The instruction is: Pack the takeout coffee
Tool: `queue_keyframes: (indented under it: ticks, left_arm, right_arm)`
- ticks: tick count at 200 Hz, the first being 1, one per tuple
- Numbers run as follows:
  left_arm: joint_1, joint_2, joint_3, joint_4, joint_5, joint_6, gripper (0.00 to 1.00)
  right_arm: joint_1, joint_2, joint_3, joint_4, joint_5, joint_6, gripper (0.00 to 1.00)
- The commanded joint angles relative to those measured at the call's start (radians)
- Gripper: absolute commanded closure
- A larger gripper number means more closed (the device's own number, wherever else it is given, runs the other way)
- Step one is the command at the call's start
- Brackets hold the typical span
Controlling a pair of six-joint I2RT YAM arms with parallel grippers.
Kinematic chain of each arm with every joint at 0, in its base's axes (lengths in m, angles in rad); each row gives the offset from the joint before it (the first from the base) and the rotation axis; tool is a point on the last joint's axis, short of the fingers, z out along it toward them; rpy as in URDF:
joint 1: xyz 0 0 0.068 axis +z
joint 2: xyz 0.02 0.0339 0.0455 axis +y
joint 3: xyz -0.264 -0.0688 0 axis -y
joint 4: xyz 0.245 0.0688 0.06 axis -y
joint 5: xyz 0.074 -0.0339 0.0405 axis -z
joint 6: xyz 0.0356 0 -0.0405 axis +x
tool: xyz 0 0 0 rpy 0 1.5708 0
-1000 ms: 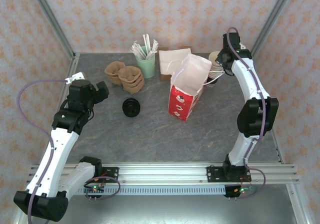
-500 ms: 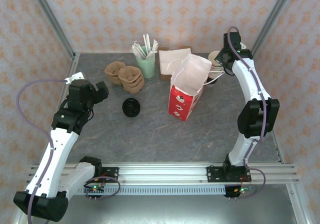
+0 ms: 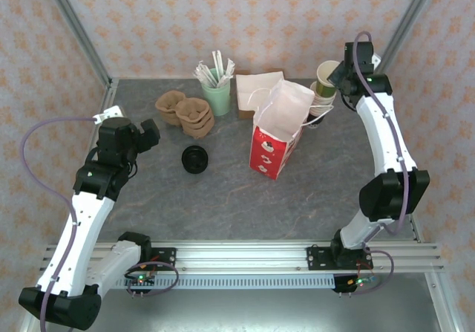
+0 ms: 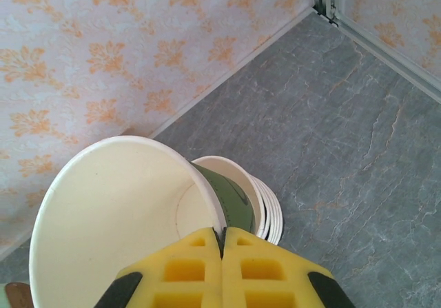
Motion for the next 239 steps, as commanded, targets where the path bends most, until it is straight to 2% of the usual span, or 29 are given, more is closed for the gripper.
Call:
queue_keyframes:
  ticks: [1,56,77,100,135,169,194,209,239]
  left_arm:
    - [-0.007,-0.016,0.035,-0.023,-0.014,0.006,0.0]
    - [-0.007,-0.027,0.043,-0.03,-0.004,-0.001,0.0]
    - [-0.008,-0.034,0.045,-0.036,-0.035,-0.02,0.0]
    - [-0.007,-0.044,0.042,-0.025,-0.049,-0.038,0.0]
    - [-0.007,-0.039,0.035,-0.011,-0.007,-0.061,0.0]
    - [-0.009,-0.036,-0.009,0.006,0.024,-0.09,0.0]
    - [-0.019,-0.02,-0.034,0.001,0.027,-0.09,0.0]
    - [-0.031,-0.004,-0.04,-0.013,0.025,-0.079,0.0]
    - [-0.049,0.024,-0.083,0.01,0.129,-0.049,0.02]
  right_arm:
    - [-0.003,-0.054,0.003,-0.001,0.031,0.0,1.0]
    - [-0.003,-0.209,-0.051,-0.024,0.064,0.012,1.0]
    - [-0.003,-0.293,-0.086,-0.037,0.09,0.004,1.0]
    - [-0.003,-0.393,-0.137,-0.081,0.117,0.001,1.0]
    - [-0.003,-0.545,-0.266,-0.187,0.143,-0.005,1.0]
    - [-0.003,-0.704,-0.483,-0.206,0.038,0.034,1.0]
    - [-0.003,-0.787,-0.623,-0.232,-0.028,-0.016,1.0]
    - [-0.003,-0.832,-0.697,-0.251,-0.112,-0.027,1.0]
    - [0.012,-0.95,-0.865,-0.227,-0.271,-0.011,1.0]
